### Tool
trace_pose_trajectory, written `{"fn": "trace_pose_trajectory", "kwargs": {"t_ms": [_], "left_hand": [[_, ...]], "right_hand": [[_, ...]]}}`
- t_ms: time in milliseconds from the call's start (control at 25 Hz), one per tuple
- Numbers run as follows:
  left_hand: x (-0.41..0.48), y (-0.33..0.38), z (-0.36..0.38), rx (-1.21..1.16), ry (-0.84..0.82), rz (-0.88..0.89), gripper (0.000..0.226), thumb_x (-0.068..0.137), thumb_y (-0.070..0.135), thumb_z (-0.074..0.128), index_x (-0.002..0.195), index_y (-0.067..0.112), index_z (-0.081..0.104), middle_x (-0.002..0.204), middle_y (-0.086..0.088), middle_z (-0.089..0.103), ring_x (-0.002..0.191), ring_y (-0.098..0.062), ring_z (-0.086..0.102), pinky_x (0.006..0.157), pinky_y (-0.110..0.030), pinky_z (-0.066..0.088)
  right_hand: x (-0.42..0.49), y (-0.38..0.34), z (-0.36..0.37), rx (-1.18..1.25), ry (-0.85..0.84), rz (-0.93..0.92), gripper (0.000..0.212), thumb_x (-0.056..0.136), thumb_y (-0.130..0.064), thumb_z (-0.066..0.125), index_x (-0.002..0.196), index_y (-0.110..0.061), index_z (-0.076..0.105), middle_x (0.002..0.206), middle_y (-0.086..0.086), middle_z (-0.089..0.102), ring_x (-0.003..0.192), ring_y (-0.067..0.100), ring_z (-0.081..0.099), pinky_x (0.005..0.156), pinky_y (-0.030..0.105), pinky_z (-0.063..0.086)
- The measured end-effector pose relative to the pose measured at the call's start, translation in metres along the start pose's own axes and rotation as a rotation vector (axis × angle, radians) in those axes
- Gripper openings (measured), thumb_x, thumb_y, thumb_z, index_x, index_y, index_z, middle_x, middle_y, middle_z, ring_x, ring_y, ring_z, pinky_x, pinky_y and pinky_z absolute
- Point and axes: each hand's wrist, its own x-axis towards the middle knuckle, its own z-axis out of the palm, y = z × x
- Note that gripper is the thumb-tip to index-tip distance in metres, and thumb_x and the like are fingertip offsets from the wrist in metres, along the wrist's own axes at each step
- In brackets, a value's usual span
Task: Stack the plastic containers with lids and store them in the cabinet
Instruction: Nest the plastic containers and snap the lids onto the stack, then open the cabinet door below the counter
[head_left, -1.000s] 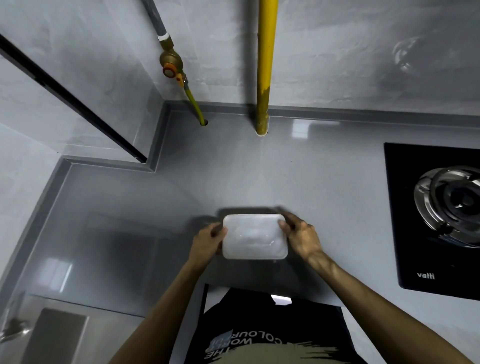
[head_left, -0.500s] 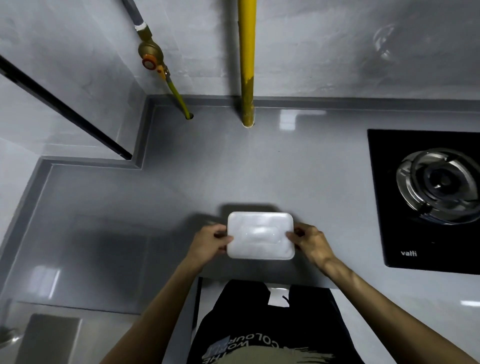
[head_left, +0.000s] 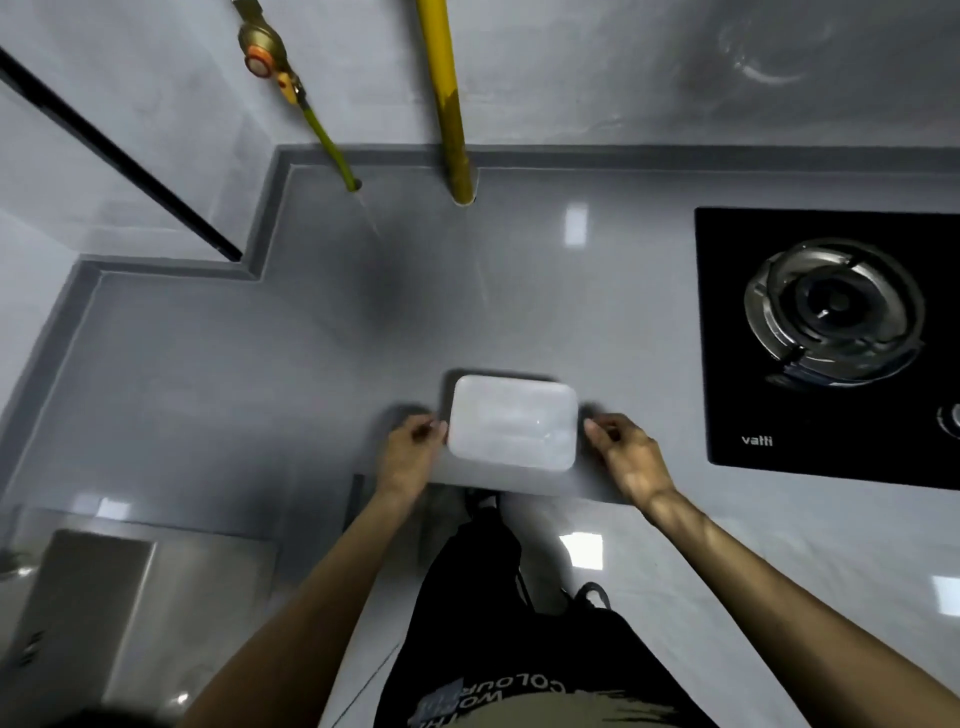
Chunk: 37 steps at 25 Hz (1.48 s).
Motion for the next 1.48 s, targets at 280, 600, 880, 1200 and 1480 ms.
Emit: {"fn": "trace_pose_trajectory", "kwargs": {"t_ms": [280, 600, 880, 1200, 1480], "left_hand": [[-0.104, -0.061, 0.078, -0.740, -0.007, -0.550, 0.012, 0.096, 0.008, 0.045, 0.092, 0.005, 0.057, 0.081, -0.008, 0.061, 0.077, -0.020, 0.063, 0.072, -0.024, 0.055], [-0.052, -0.044, 0.151, -0.919, -0.077, -0.576, 0.036, 0.084, -0.011, 0.031, 0.057, 0.012, 0.036, 0.030, 0.005, 0.041, 0.049, -0.011, 0.040, 0.058, -0.016, 0.043], [-0.060, -0.069, 0.143, -1.019, -0.105, -0.557, 0.034, 0.079, -0.014, 0.027, 0.057, 0.008, 0.042, 0.041, -0.003, 0.051, 0.060, -0.016, 0.048, 0.073, -0.024, 0.046], [-0.108, -0.131, 0.095, -0.782, -0.201, -0.545, 0.034, 0.077, -0.013, 0.030, 0.055, 0.013, 0.036, 0.049, 0.000, 0.042, 0.057, -0.013, 0.038, 0.060, -0.021, 0.034], [-0.135, -0.159, 0.042, -0.553, -0.266, -0.536, 0.026, 0.088, 0.002, 0.044, 0.068, 0.017, 0.047, 0.068, 0.000, 0.046, 0.070, -0.012, 0.047, 0.077, -0.023, 0.042]], "right_hand": [[-0.069, 0.090, -0.033, 0.054, -0.105, 0.050, 0.019, 0.097, -0.013, 0.049, 0.108, -0.010, 0.065, 0.075, 0.008, 0.063, 0.064, 0.023, 0.059, 0.071, 0.040, 0.055], [-0.103, 0.171, -0.075, -0.024, -0.136, 0.167, 0.022, 0.096, -0.006, 0.046, 0.105, -0.014, 0.065, 0.075, 0.006, 0.066, 0.060, 0.019, 0.060, 0.060, 0.025, 0.049], [-0.111, 0.188, -0.049, -0.082, -0.175, 0.219, 0.022, 0.094, -0.006, 0.047, 0.107, -0.011, 0.064, 0.076, 0.005, 0.067, 0.059, 0.018, 0.060, 0.061, 0.024, 0.051], [-0.102, 0.183, 0.031, -0.560, -0.222, 0.017, 0.038, 0.098, -0.035, 0.048, 0.132, -0.022, 0.058, 0.111, 0.015, 0.072, 0.109, 0.033, 0.064, 0.089, 0.035, 0.051], [-0.140, 0.203, 0.093, -0.730, -0.313, 0.020, 0.017, 0.085, -0.014, 0.061, 0.081, -0.019, 0.077, 0.086, 0.008, 0.075, 0.084, 0.029, 0.070, 0.075, 0.031, 0.055]]}}
